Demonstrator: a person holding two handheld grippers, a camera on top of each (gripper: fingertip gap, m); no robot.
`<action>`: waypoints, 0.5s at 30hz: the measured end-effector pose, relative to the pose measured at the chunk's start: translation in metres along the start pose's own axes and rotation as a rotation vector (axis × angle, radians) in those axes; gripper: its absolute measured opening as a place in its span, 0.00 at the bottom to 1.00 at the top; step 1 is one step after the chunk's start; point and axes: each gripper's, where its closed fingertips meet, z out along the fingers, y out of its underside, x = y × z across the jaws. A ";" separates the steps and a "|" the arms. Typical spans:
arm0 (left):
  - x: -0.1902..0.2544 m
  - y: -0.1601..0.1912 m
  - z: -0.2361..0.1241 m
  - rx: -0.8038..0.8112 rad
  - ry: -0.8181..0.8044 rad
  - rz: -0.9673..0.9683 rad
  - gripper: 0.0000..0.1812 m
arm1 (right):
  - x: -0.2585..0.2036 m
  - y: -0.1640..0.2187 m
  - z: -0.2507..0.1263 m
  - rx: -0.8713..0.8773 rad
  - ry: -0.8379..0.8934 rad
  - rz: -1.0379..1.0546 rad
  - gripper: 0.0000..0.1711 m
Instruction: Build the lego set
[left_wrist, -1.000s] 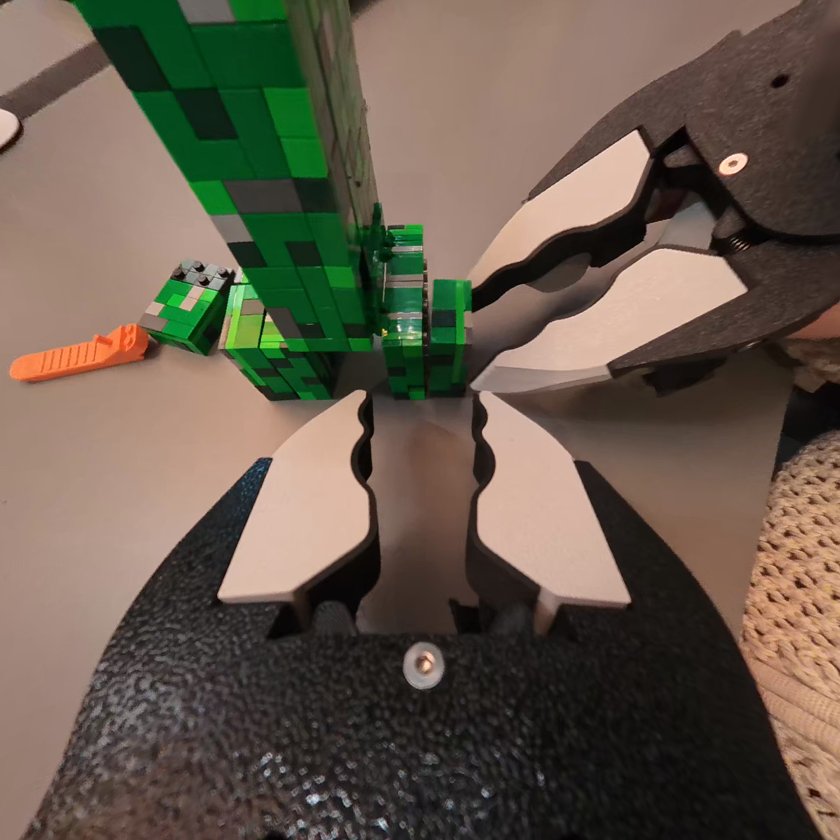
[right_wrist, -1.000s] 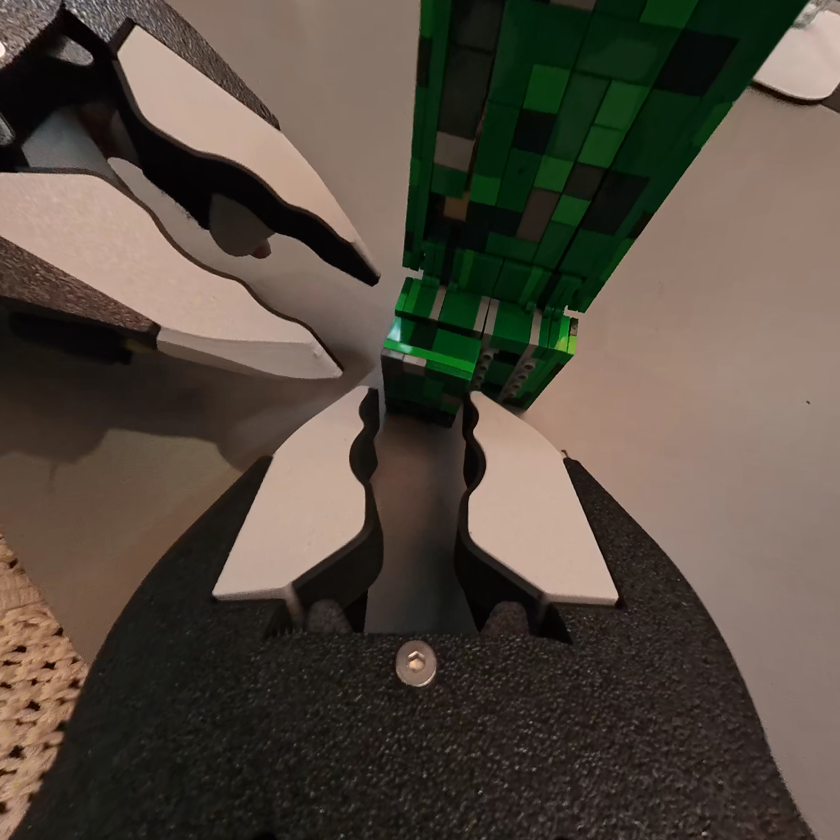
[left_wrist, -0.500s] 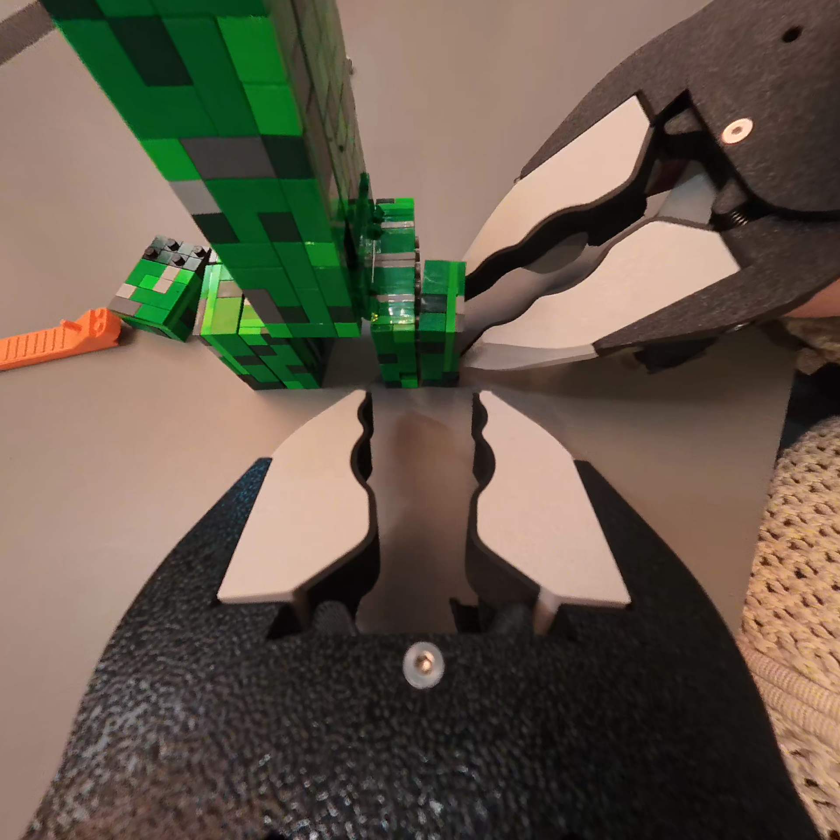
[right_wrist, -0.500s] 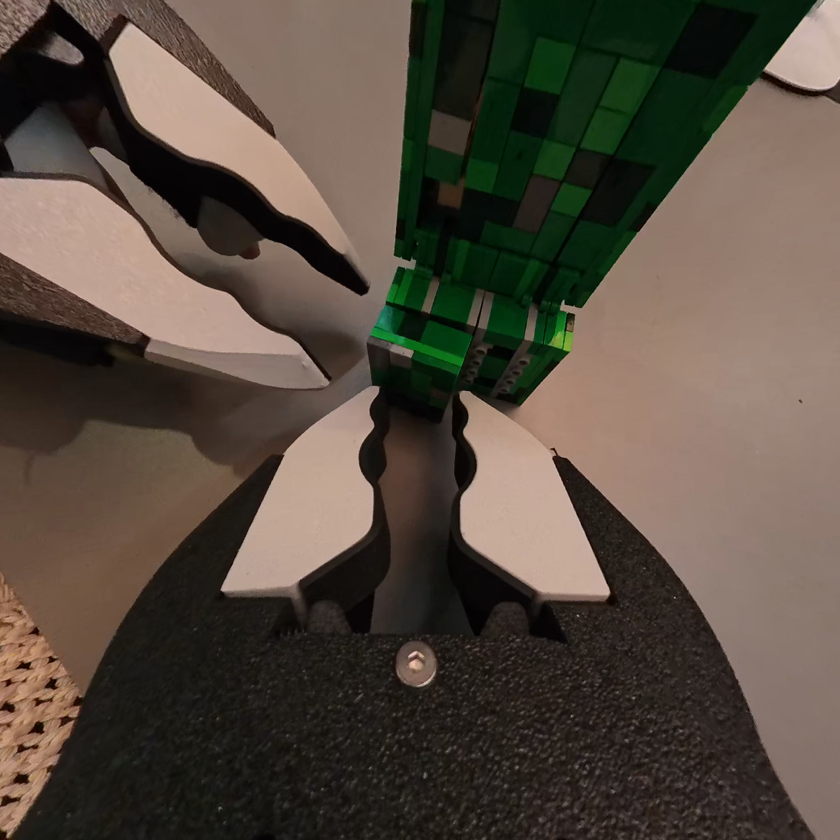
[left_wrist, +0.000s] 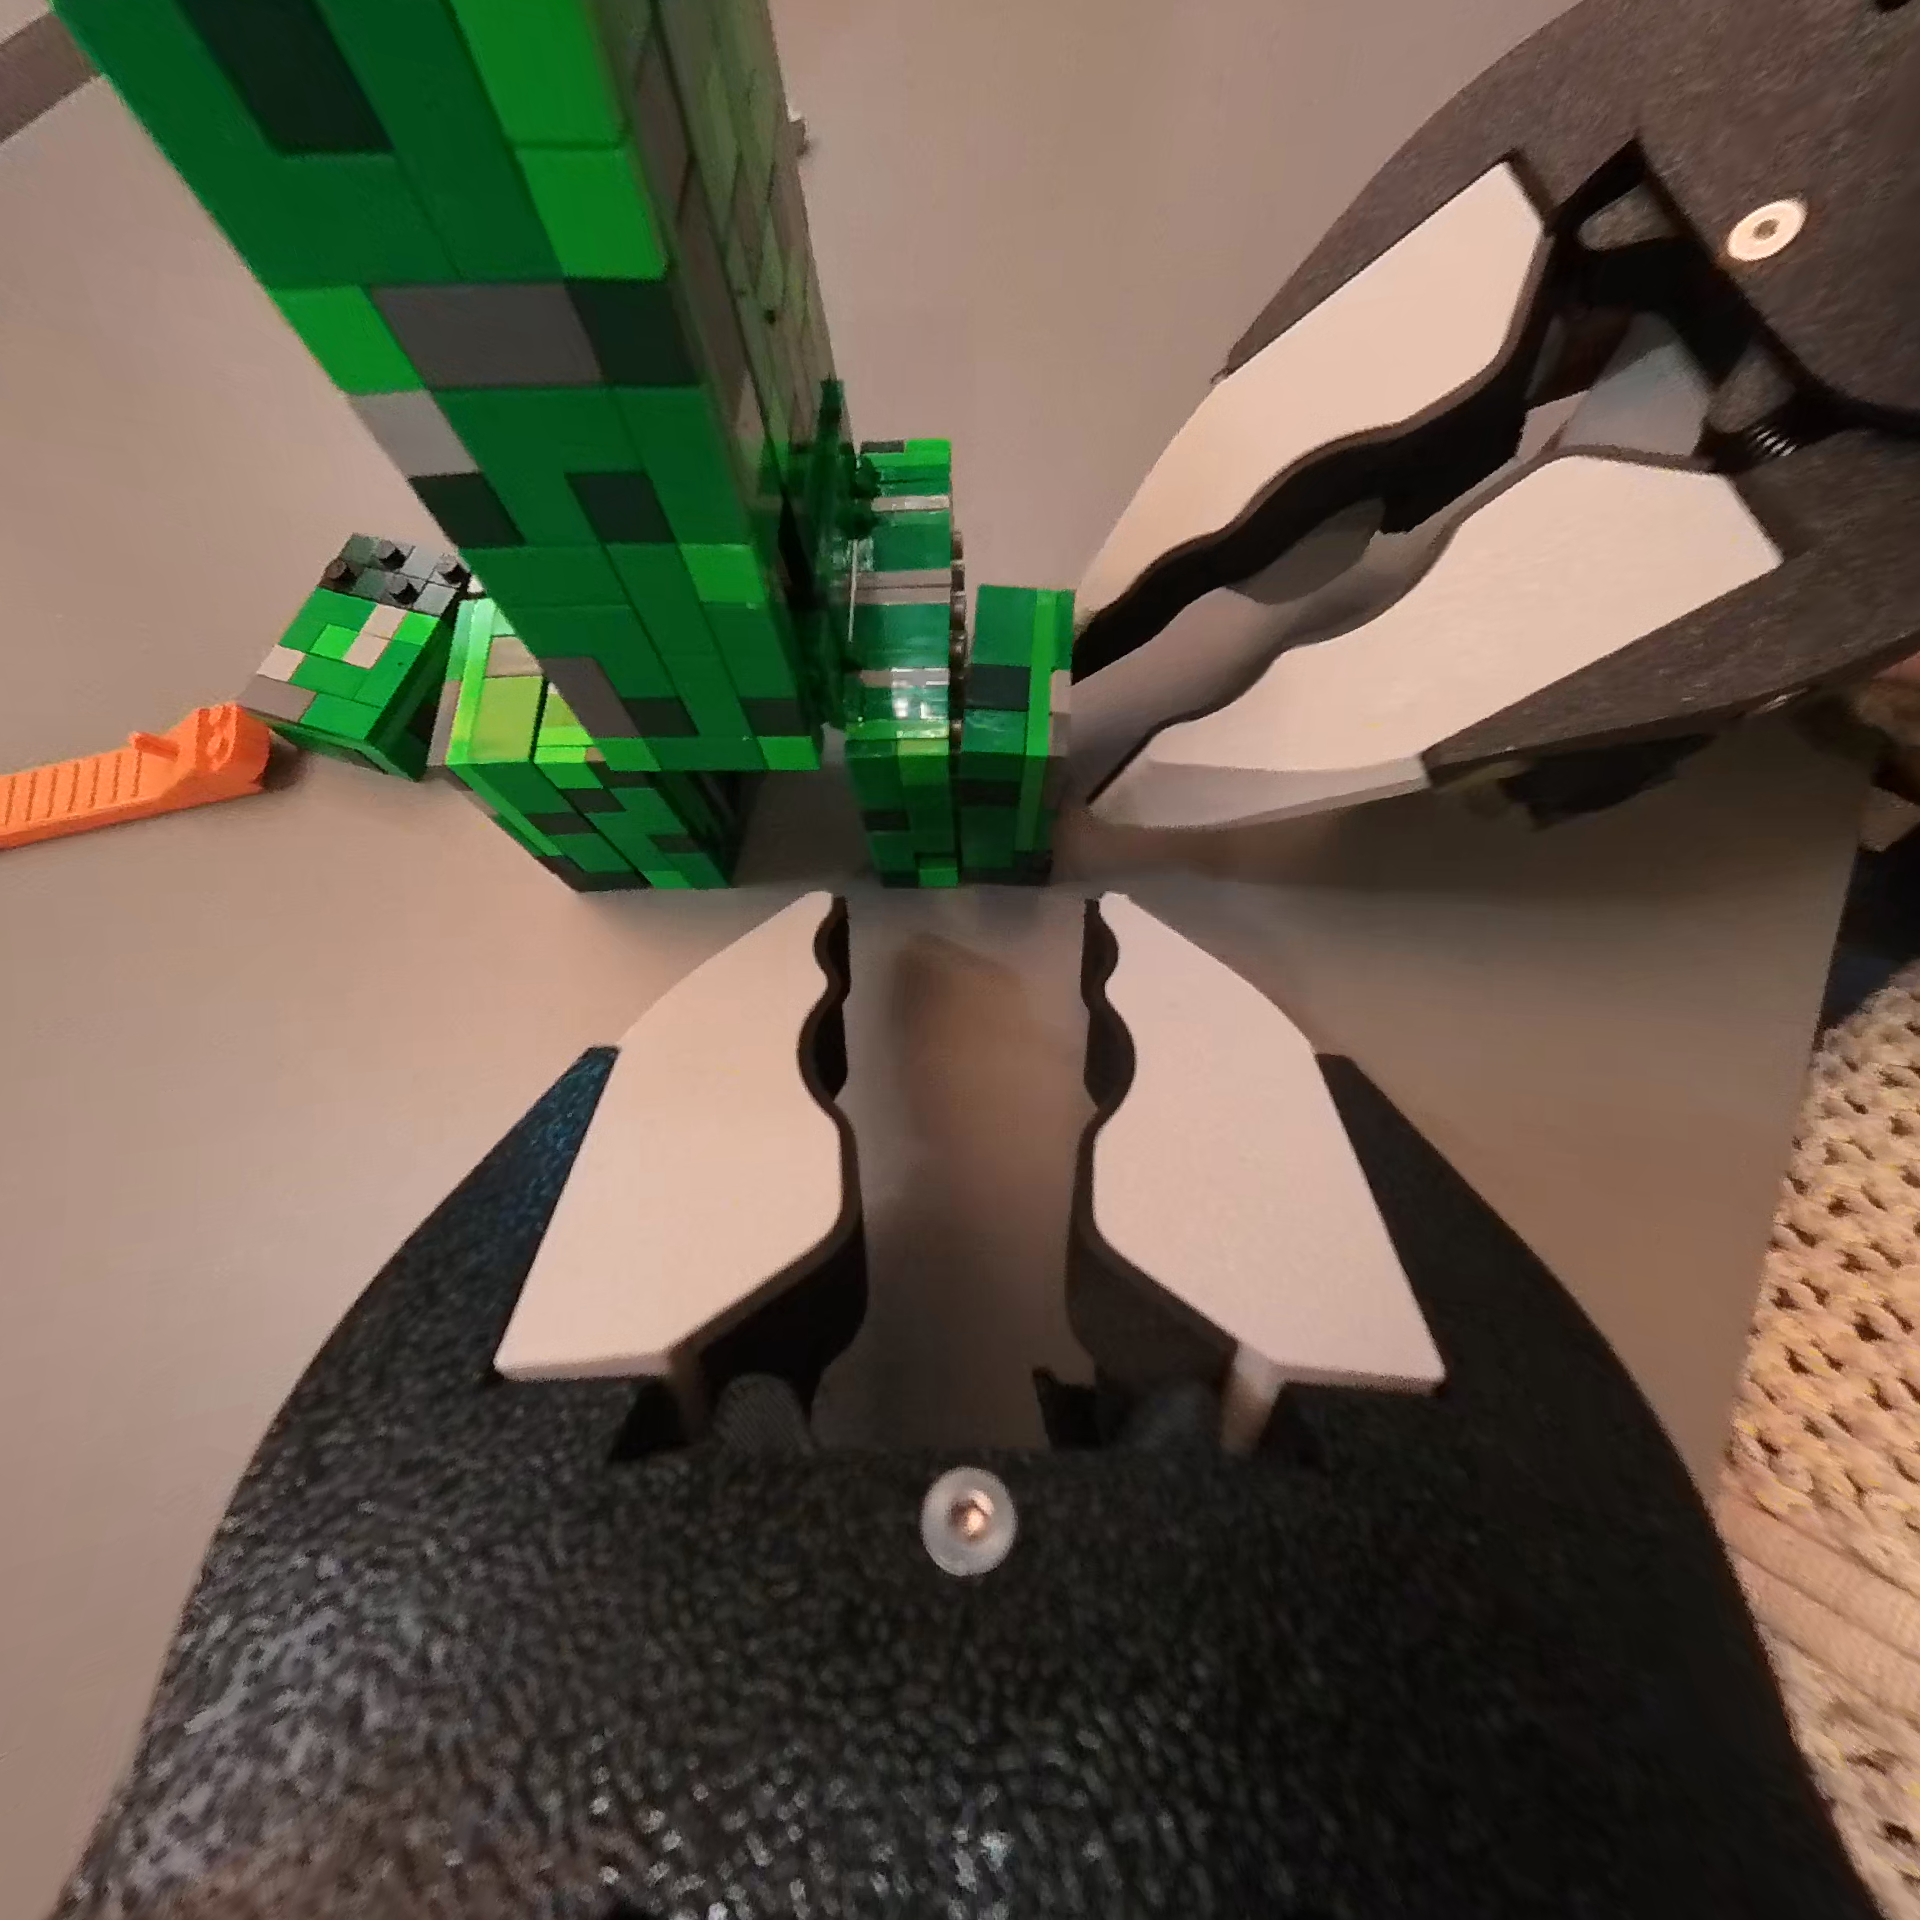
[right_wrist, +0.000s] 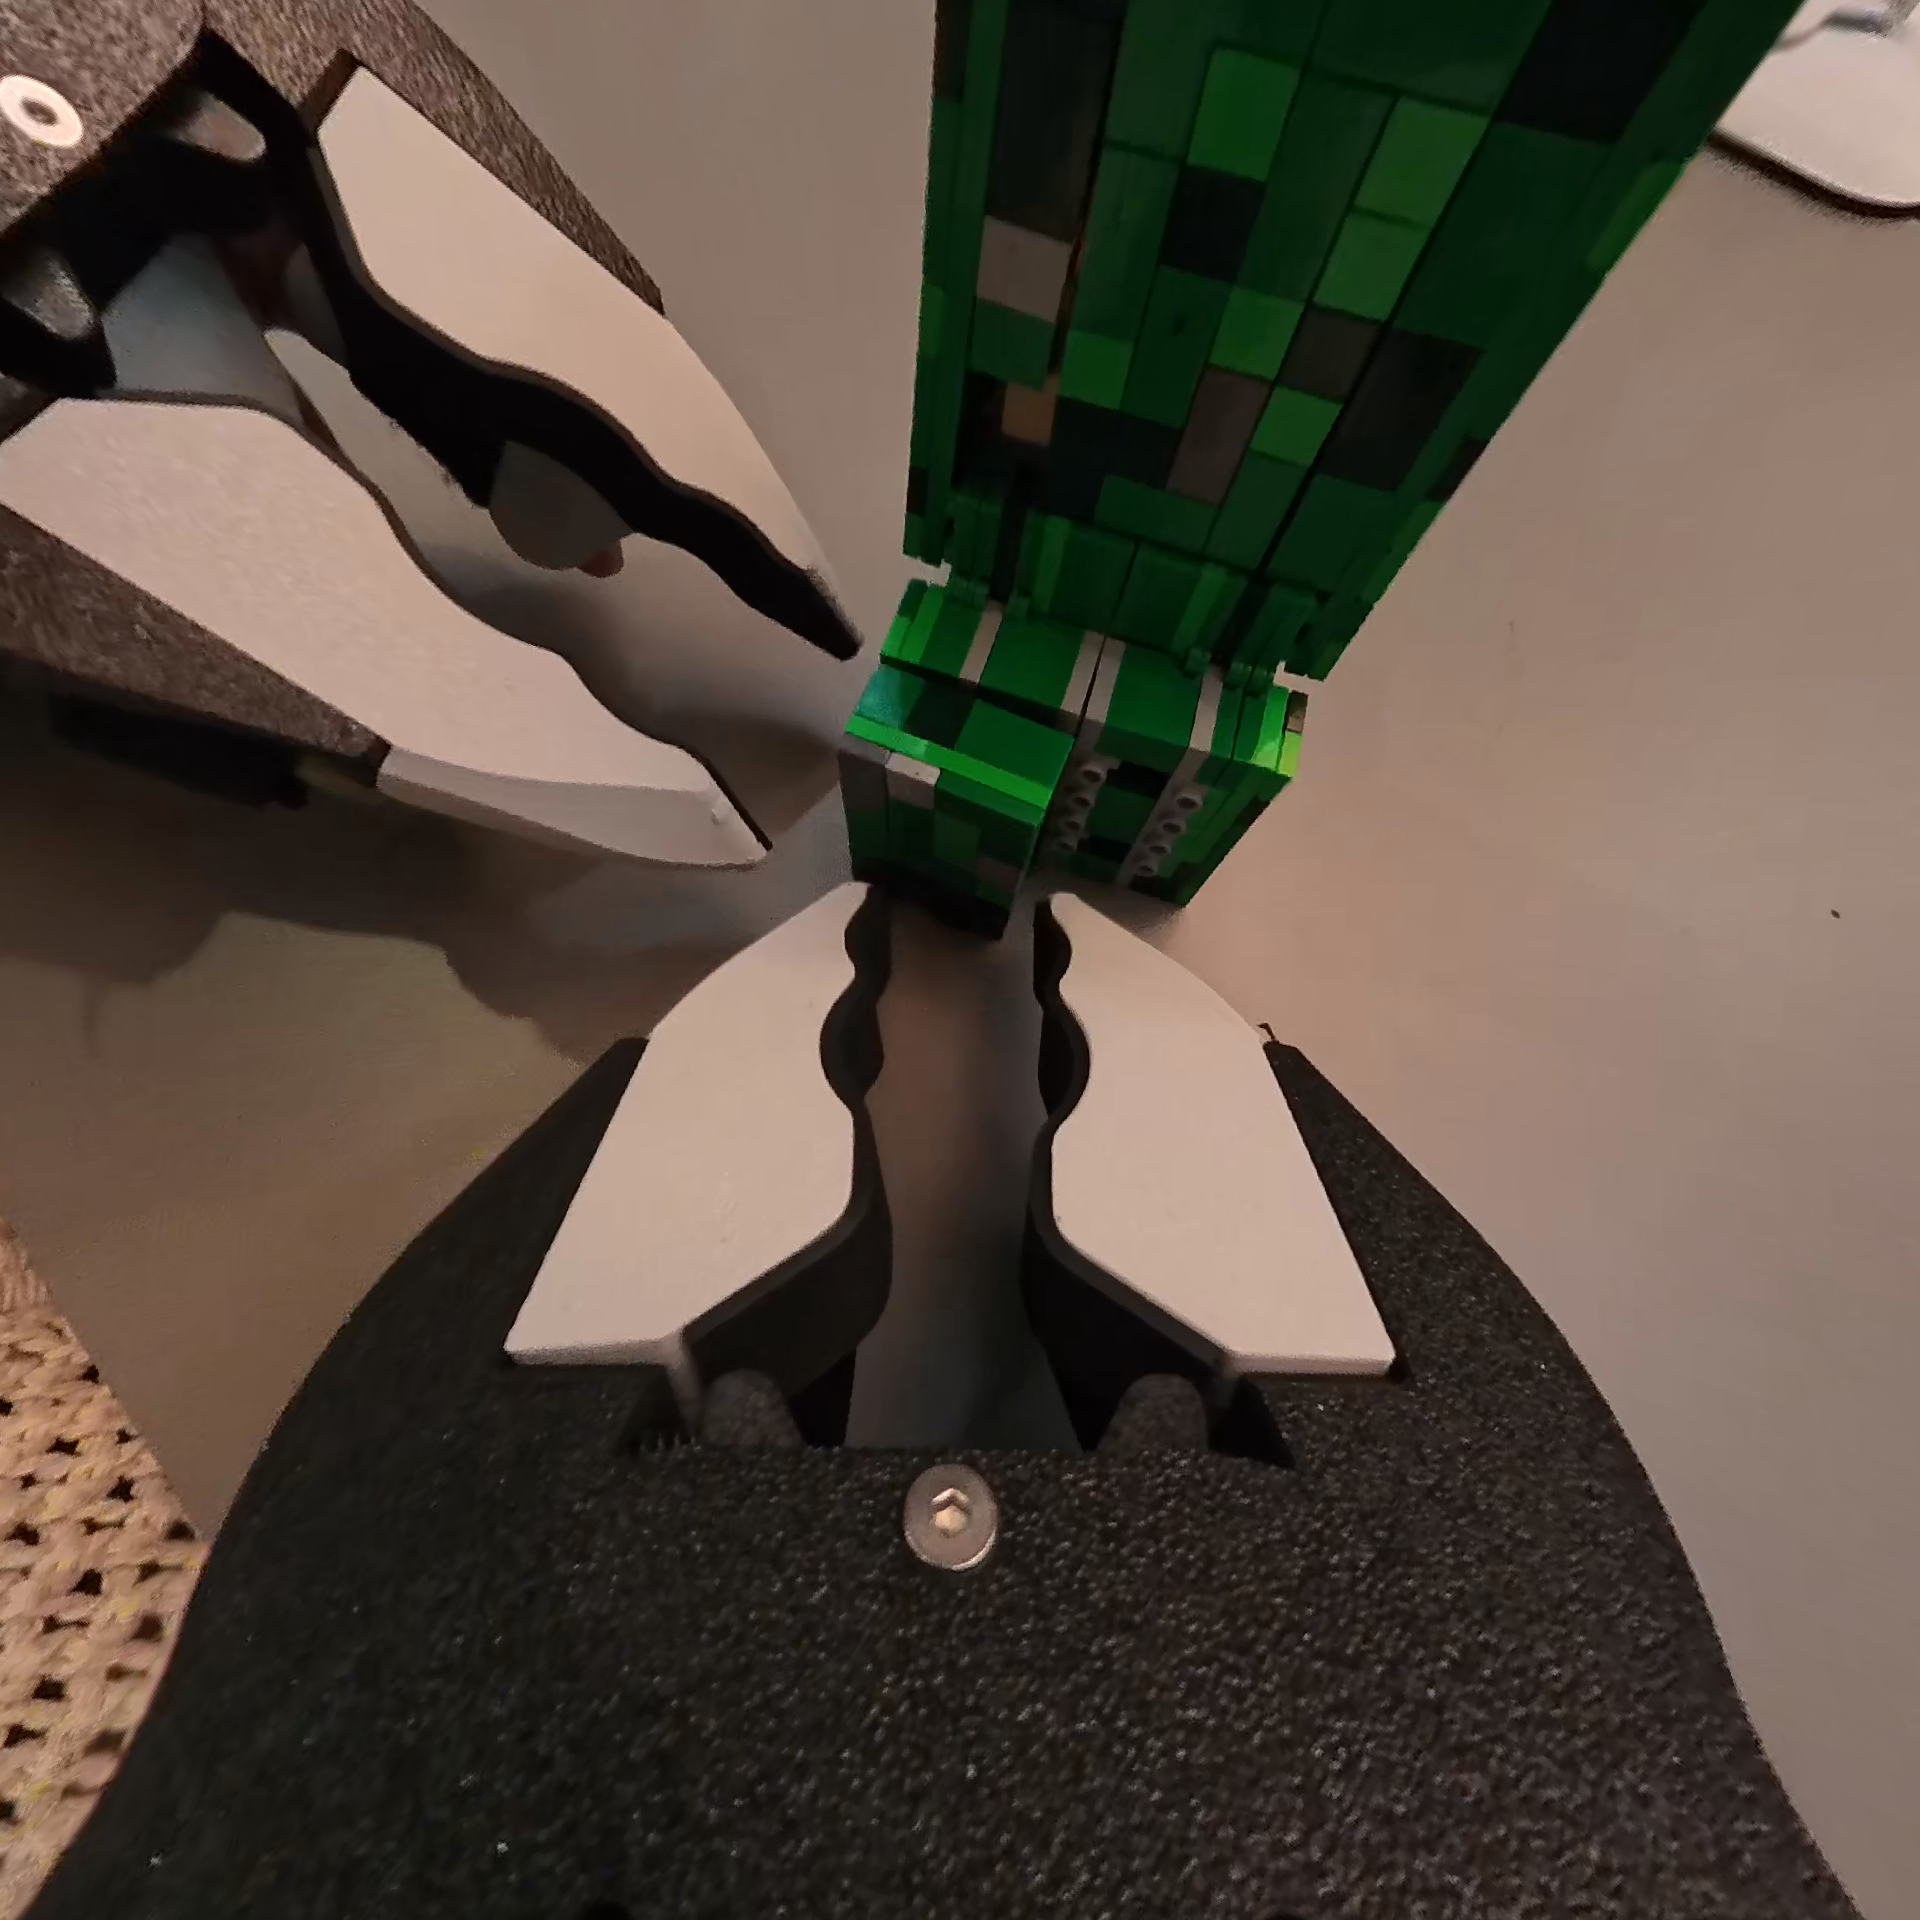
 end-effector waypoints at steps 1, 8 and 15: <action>0.000 0.000 0.001 0.002 -0.003 -0.001 0.23 | 0.001 0.001 -0.001 0.000 -0.001 -0.005 0.15; -0.001 0.005 0.009 -0.007 -0.009 0.005 0.24 | 0.020 0.000 -0.016 0.066 0.010 -0.084 0.15; -0.007 0.006 0.009 -0.011 -0.052 0.035 0.23 | 0.087 -0.031 -0.032 0.304 0.096 -0.107 0.17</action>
